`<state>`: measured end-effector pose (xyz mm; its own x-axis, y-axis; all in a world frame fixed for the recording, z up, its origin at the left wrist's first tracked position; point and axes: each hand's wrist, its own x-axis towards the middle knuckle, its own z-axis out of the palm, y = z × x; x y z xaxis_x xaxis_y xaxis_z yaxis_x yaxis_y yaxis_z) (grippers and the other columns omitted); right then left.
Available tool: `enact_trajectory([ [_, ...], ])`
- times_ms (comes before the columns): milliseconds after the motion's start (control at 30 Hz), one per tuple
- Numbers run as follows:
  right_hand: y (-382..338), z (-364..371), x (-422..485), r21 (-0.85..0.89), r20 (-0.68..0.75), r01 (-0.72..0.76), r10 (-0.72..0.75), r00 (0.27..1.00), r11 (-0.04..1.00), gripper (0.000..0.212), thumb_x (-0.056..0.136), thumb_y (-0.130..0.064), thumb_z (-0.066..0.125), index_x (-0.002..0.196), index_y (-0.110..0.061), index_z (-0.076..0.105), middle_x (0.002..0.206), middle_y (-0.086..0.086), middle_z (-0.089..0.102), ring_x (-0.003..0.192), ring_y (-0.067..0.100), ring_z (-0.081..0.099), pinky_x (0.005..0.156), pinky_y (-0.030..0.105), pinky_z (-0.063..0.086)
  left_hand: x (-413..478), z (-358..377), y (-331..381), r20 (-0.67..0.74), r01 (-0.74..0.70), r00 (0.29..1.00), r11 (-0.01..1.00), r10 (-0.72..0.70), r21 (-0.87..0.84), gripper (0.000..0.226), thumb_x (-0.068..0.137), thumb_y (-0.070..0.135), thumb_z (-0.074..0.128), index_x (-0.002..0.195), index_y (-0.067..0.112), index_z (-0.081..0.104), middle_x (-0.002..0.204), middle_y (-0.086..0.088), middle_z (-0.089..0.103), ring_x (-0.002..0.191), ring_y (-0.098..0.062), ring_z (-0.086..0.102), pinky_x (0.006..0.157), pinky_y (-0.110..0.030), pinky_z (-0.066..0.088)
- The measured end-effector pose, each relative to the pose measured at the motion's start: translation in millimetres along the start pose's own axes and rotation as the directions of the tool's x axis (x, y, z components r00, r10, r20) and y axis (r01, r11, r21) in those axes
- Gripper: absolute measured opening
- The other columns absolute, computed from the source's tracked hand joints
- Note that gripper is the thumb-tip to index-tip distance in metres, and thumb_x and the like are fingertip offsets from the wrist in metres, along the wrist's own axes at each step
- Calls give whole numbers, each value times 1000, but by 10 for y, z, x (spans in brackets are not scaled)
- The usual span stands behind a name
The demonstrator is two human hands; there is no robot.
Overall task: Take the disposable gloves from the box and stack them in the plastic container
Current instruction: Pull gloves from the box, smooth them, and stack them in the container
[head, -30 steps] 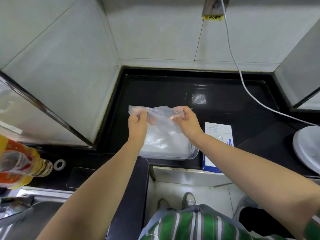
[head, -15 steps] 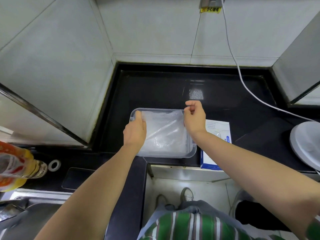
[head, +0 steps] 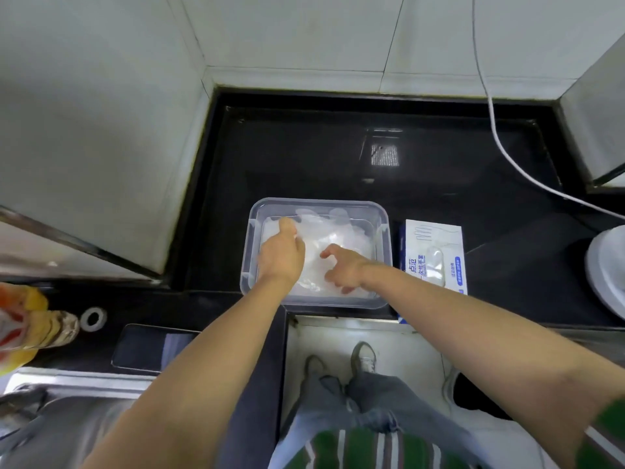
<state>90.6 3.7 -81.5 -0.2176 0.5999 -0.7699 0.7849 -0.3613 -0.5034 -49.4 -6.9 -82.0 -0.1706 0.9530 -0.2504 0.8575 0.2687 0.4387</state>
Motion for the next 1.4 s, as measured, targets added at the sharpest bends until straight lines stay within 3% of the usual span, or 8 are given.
enact_trajectory([
  [200, 50, 51, 191, -158, 1, -30, 30, 1000, 987, 38, 89, 2, 46, 100, -33, 39, 88, 7, 55, 64, 19, 51, 52, 27, 45, -95, -165, 381, -347, -353, 880, 936, 326, -15, 17, 85, 16, 62, 101, 16, 57, 104, -3, 56, 89, -18, 54, 70, -29, 48],
  [333, 100, 38, 201, -257, 49, -73, 88, 995, 964, 33, 93, 5, 44, 65, -13, 43, 66, 4, 45, 57, 13, 37, 53, 23, 36, -57, 88, 703, 104, -212, 972, 977, 212, -14, 19, 90, 11, 46, 97, 10, 63, 101, -10, 66, 91, -31, 60, 72, -36, 46],
  [400, 127, 6, 218, -202, 43, -94, 104, 994, 975, 23, 87, 9, 50, 90, -13, 47, 77, 6, 49, 62, 15, 43, 55, 27, 42, 82, 233, 562, 326, -2, 945, 999, -16, 52, 28, 96, 16, 42, 116, 8, 59, 115, -13, 64, 100, -33, 61, 77, -35, 52],
  [533, 132, -65, 219, 8, 13, -134, 134, 991, 991, 81, 87, 15, 51, 140, -36, 16, 98, 12, 51, 80, 25, 60, 60, 30, 58, 205, 243, 13, 400, 158, 894, 978, -201, 136, 59, 96, 15, 47, 149, 16, 23, 134, -16, 49, 115, -36, 55, 87, -41, 54],
  [700, 115, -23, 289, 2, -62, -195, 195, 979, 981, 91, 91, 10, 45, 150, -37, -5, 96, 16, 54, 73, 27, 61, 74, 40, 62, 188, 340, -183, 350, 173, 919, 983, -182, 56, 83, 84, 22, 73, 147, 22, 19, 128, -10, 51, 109, -30, 56, 82, -35, 51],
  [900, 113, 31, 303, -61, -119, -196, 188, 975, 979, 98, 93, 5, 46, 153, -30, -23, 112, 14, 49, 67, 16, 48, 49, 24, 43, 222, 397, -191, 370, 191, 907, 980, -199, 58, 91, 80, 20, 77, 148, 22, 17, 132, -12, 48, 111, -31, 54, 82, -35, 49],
  [1100, 72, 28, 224, -104, -28, -176, 174, 984, 979, 99, 95, -3, 50, 152, -27, -26, 138, 19, 42, 88, 20, 57, 79, 31, 57, 192, 233, -96, 517, 171, 830, 978, -210, 122, 92, 91, 33, 65, 155, 18, 0, 153, -14, 27, 134, -34, 38, 105, -40, 39],
  [1400, -179, -566, -283, 49, -59, 44, -41, 997, 998, 22, 99, -15, 54, 114, -1, 61, 96, 16, 65, 80, 26, 67, 71, 32, 60, -72, -198, 487, 232, -79, 972, 881, -36, 467, 20, 99, 23, 50, 106, 12, 65, 91, -5, 59, 77, -16, 53, 62, -24, 39],
])
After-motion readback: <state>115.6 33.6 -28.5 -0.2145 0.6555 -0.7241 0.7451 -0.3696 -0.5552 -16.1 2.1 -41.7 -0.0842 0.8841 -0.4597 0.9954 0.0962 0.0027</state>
